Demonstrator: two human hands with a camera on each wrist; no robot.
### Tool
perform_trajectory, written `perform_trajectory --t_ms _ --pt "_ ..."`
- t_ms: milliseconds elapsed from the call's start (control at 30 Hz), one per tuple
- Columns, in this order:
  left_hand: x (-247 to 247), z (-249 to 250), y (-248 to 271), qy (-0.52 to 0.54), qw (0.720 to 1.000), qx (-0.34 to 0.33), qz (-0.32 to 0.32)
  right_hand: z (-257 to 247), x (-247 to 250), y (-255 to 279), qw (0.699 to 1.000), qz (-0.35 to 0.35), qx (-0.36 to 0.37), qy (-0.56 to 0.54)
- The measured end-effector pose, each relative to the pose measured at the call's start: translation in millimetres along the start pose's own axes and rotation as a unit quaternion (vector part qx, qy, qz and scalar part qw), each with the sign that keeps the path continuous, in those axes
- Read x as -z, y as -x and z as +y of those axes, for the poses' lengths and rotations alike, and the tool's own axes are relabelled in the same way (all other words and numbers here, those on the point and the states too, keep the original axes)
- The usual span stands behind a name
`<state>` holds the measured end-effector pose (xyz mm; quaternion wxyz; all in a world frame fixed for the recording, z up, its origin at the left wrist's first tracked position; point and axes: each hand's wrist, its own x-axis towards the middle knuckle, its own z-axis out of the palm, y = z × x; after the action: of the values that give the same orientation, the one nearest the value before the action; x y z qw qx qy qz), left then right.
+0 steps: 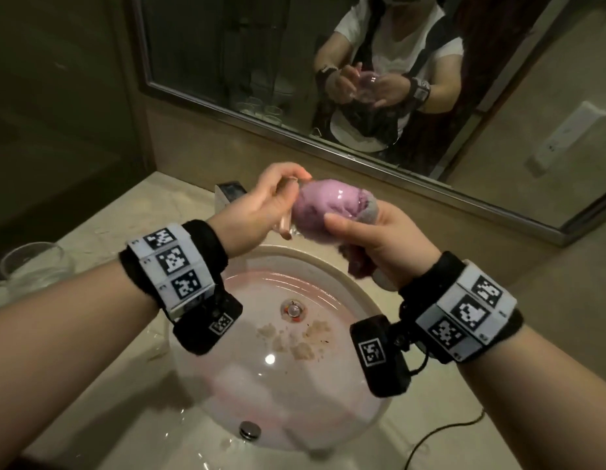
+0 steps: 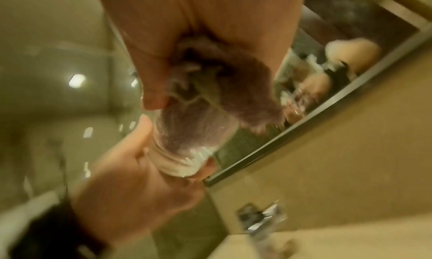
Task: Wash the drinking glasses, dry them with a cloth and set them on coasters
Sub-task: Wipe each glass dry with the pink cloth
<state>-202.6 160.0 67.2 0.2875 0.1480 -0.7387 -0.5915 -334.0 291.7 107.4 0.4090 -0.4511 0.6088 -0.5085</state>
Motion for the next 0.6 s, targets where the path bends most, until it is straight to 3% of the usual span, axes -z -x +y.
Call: perform_trajectory --t_ms 67,133,200,267,333,400,433,500,567,600 --pt "-1 2 -4 0.153 0.971 0.181 -0.025 0 2 -1 0.983 -0.004 0.077 0.164" --pt "-6 4 -9 0.161 0.95 0.26 -0.065 3 2 -5 0.947 -0.004 0.123 0.297" --pt "-11 2 -14 0.134 0.963 0.235 0.007 11 0 -7 0.944 0.002 0.129 0.304" --pt "-14 -1 -14 0.044 0.987 0.131 0.082 13 -3 -5 0.984 -0.001 0.083 0.159" --pt "-9 -7 -11 -0.102 0.992 -0.029 0.063 14 -1 -6 0.999 0.007 -0.007 -0.045" --pt "-2 -9 -4 -0.207 0.969 -0.133 0.01 15 3 -5 0.993 0.026 -0.053 -0.105" --pt "1 -12 -4 -0.229 0.962 -0.145 -0.01 15 5 -6 0.993 0.035 -0.056 -0.096" --pt "0 -11 -7 -0.22 0.969 -0.112 -0.024 12 10 -5 0.998 0.039 -0.024 -0.041" --pt "-3 -7 -11 -0.043 0.999 0.011 -0.005 9 14 -7 0.995 0.034 0.054 0.081" --pt "-5 -3 -14 0.09 0.991 0.102 -0.007 8 15 -7 0.981 0.032 0.091 0.167"
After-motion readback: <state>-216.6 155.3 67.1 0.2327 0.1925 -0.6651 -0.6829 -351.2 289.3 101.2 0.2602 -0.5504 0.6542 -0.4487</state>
